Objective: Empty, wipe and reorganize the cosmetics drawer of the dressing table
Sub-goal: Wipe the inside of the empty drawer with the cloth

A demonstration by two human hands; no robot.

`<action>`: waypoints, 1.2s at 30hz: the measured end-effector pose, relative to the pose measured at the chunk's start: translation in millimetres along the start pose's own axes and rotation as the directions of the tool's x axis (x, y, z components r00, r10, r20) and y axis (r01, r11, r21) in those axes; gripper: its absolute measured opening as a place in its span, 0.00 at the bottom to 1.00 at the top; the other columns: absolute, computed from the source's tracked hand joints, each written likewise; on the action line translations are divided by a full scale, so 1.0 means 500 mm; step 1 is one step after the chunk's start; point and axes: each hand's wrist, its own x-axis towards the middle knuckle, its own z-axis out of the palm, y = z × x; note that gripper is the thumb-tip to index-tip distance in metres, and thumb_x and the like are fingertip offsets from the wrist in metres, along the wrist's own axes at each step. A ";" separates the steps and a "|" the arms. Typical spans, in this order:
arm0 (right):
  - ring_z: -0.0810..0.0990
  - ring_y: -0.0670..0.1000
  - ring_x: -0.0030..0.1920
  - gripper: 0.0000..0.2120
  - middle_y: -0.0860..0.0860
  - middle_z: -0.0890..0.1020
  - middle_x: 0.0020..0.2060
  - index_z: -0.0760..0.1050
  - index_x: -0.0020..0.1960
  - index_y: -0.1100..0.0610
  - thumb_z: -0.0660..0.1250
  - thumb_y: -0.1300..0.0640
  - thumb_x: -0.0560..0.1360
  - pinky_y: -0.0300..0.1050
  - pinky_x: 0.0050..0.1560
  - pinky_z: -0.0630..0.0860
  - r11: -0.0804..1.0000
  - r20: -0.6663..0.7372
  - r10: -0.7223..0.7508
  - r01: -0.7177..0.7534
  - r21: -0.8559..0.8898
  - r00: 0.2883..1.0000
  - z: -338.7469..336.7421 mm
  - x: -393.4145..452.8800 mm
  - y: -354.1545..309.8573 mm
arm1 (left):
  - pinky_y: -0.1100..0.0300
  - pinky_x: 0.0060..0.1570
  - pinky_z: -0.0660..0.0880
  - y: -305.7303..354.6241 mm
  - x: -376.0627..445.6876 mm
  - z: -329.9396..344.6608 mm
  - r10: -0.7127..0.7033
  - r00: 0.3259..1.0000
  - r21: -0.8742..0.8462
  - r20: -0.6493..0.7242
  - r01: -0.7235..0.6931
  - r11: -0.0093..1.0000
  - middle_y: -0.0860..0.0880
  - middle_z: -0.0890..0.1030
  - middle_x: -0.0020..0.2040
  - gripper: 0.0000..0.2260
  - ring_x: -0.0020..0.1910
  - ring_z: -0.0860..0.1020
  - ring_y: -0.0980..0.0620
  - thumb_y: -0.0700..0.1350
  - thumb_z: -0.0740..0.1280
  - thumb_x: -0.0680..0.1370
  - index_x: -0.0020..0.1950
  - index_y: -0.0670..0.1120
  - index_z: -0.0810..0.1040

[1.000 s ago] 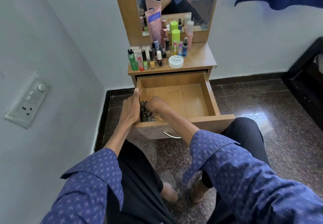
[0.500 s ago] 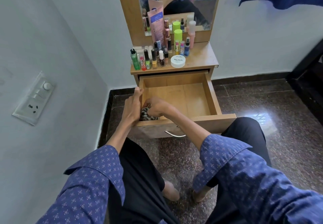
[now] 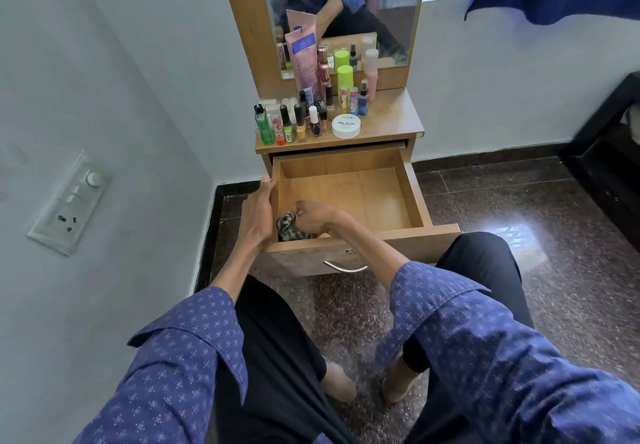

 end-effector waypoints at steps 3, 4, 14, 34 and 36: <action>0.79 0.59 0.62 0.20 0.58 0.79 0.62 0.71 0.70 0.60 0.61 0.68 0.79 0.54 0.56 0.81 0.992 0.048 -0.120 0.118 0.039 0.992 -0.011 -0.006 0.022 | 0.47 0.76 0.68 0.019 -0.013 0.003 0.004 1.000 -0.010 -0.006 -0.004 1.000 0.50 0.77 0.73 0.46 0.71 0.75 0.53 0.80 0.50 0.75 0.75 0.47 0.76; 0.80 0.57 0.58 0.18 0.56 0.81 0.59 0.73 0.67 0.59 0.63 0.67 0.78 0.49 0.52 0.80 0.985 0.034 -0.162 0.159 0.067 0.986 -0.010 -0.007 0.028 | 0.49 0.75 0.68 0.025 -0.017 0.004 0.010 1.000 -0.017 -0.010 -0.010 1.000 0.51 0.78 0.71 0.44 0.68 0.76 0.55 0.78 0.50 0.76 0.75 0.47 0.77; 0.84 0.53 0.50 0.19 0.51 0.85 0.52 0.78 0.61 0.56 0.76 0.58 0.72 0.51 0.54 0.83 0.968 -0.238 -0.251 0.237 -0.087 0.938 0.062 0.027 -0.018 | 0.56 0.66 0.72 0.030 -0.030 0.003 0.039 0.992 -0.051 -0.118 -0.045 0.998 0.60 0.82 0.60 0.30 0.57 0.78 0.65 0.69 0.51 0.82 0.70 0.53 0.80; 0.77 0.57 0.58 0.18 0.59 0.76 0.60 0.68 0.70 0.65 0.61 0.63 0.81 0.51 0.58 0.82 0.996 0.040 0.073 -0.074 0.049 0.997 -0.004 0.024 -0.007 | 0.37 0.73 0.67 0.044 -0.037 0.020 0.090 0.996 0.340 0.002 -0.085 0.936 0.32 0.76 0.70 0.35 0.71 0.72 0.33 0.63 0.48 0.87 0.70 0.31 0.71; 0.79 0.58 0.56 0.18 0.59 0.78 0.60 0.70 0.69 0.65 0.62 0.62 0.81 0.48 0.48 0.83 0.994 0.023 0.084 -0.085 0.070 0.996 0.002 0.029 -0.012 | 0.38 0.72 0.68 0.047 -0.039 0.020 0.096 0.995 0.347 0.003 -0.091 0.933 0.32 0.77 0.68 0.35 0.70 0.74 0.33 0.62 0.47 0.87 0.69 0.31 0.72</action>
